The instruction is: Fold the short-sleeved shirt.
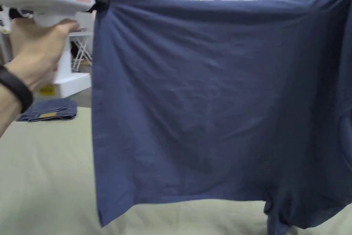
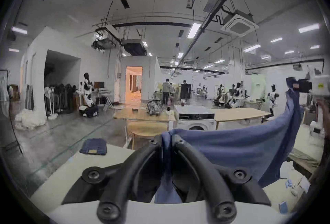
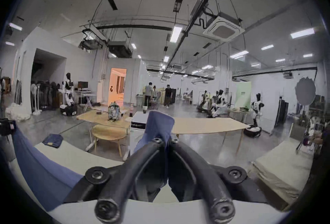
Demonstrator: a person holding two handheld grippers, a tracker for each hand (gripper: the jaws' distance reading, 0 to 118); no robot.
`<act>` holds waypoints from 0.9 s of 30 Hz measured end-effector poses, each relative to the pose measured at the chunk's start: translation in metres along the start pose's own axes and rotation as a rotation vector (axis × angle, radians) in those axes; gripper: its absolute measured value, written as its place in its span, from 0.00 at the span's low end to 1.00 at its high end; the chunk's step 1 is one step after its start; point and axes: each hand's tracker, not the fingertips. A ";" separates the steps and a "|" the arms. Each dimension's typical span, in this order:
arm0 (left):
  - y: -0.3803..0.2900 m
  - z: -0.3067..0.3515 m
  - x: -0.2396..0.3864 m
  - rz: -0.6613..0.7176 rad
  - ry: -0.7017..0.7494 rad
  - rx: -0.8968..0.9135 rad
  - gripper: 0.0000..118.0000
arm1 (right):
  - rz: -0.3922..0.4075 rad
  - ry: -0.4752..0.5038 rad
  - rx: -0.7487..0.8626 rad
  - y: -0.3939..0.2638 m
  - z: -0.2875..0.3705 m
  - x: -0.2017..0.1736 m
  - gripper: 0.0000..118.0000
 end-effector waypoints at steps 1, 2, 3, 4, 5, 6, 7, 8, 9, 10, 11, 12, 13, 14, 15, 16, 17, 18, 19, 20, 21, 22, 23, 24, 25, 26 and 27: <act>0.003 -0.002 0.005 -0.006 0.005 0.001 0.04 | 0.028 -0.037 0.004 0.006 -0.008 -0.002 0.00; 0.007 -0.005 0.005 -0.002 0.009 -0.001 0.03 | 0.009 -0.010 0.006 0.009 -0.012 0.000 0.00; 0.011 -0.008 0.005 0.002 0.015 0.003 0.03 | 0.001 -0.014 0.021 0.015 -0.017 0.000 0.00; 0.014 -0.009 0.004 0.005 0.012 0.015 0.03 | -0.018 -0.014 0.035 0.022 -0.020 0.001 0.00; 0.018 -0.002 0.008 0.012 0.008 0.026 0.03 | -0.025 -0.014 0.042 0.027 -0.023 0.001 0.00; 0.019 -0.002 0.010 0.015 0.007 0.036 0.03 | -0.050 -0.008 0.047 0.031 -0.026 0.002 0.00; 0.020 -0.003 0.010 0.008 0.004 0.042 0.03 | -0.057 -0.001 0.048 0.033 -0.028 0.003 0.00; 0.020 -0.004 0.010 -0.002 0.005 0.045 0.03 | -0.055 -0.005 0.048 0.035 -0.029 0.002 0.00; 0.017 -0.019 0.009 -0.014 0.018 0.045 0.03 | -0.059 0.001 0.054 0.033 -0.030 0.002 0.00; 0.014 -0.025 0.007 -0.021 0.020 0.027 0.03 | -0.069 0.023 0.055 0.029 -0.030 0.002 0.00; 0.006 -0.027 0.004 -0.018 0.014 0.025 0.03 | -0.086 0.036 0.046 0.023 -0.031 0.003 0.00; 0.000 -0.028 0.002 -0.015 0.011 0.021 0.03 | -0.115 0.062 0.040 0.016 -0.026 0.001 0.00; -0.013 -0.018 0.008 -0.007 0.015 0.010 0.03 | -0.127 0.084 0.032 0.007 -0.025 0.001 0.00; -0.023 -0.015 0.007 -0.001 0.018 0.004 0.03 | -0.128 0.094 0.020 -0.001 -0.023 0.001 0.00; -0.035 -0.012 0.004 0.008 0.011 -0.006 0.03 | -0.127 0.102 0.018 -0.012 -0.018 0.000 0.00; -0.047 -0.009 0.003 0.006 0.006 -0.013 0.03 | -0.122 0.120 0.009 -0.023 -0.006 -0.003 0.00; -0.052 -0.012 -0.003 0.005 0.003 -0.021 0.03 | -0.122 0.143 -0.001 -0.033 0.001 -0.003 0.00; -0.063 -0.009 -0.004 -0.012 0.005 -0.045 0.03 | -0.121 0.158 -0.009 -0.044 0.008 -0.004 0.00; -0.078 -0.003 -0.004 -0.031 0.005 -0.061 0.03 | -0.121 0.170 -0.019 -0.056 0.018 -0.005 0.00; -0.089 0.003 -0.002 -0.040 0.004 -0.071 0.03 | -0.157 0.204 -0.034 -0.063 0.021 -0.003 0.00; -0.101 0.014 -0.003 -0.034 -0.013 -0.097 0.03 | -0.168 0.217 -0.068 -0.072 0.030 -0.003 0.00; -0.113 0.024 -0.004 -0.024 -0.043 -0.112 0.03 | -0.178 0.232 -0.070 -0.082 0.041 -0.003 0.00; -0.126 0.034 -0.004 -0.010 -0.057 -0.120 0.03 | -0.182 0.245 -0.076 -0.091 0.052 -0.002 0.00; -0.139 0.047 -0.002 -0.022 -0.042 -0.109 0.03 | -0.174 0.253 -0.088 -0.102 0.068 -0.003 0.00; -0.152 0.056 -0.005 -0.021 -0.049 -0.127 0.03 | -0.174 0.263 -0.097 -0.113 0.083 -0.002 0.00; -0.164 0.068 -0.007 -0.020 -0.058 -0.126 0.03 | -0.156 0.266 -0.098 -0.123 0.095 -0.003 0.00; -0.176 0.082 -0.008 -0.016 -0.087 -0.116 0.03 | -0.113 0.286 -0.106 -0.135 0.112 -0.003 0.00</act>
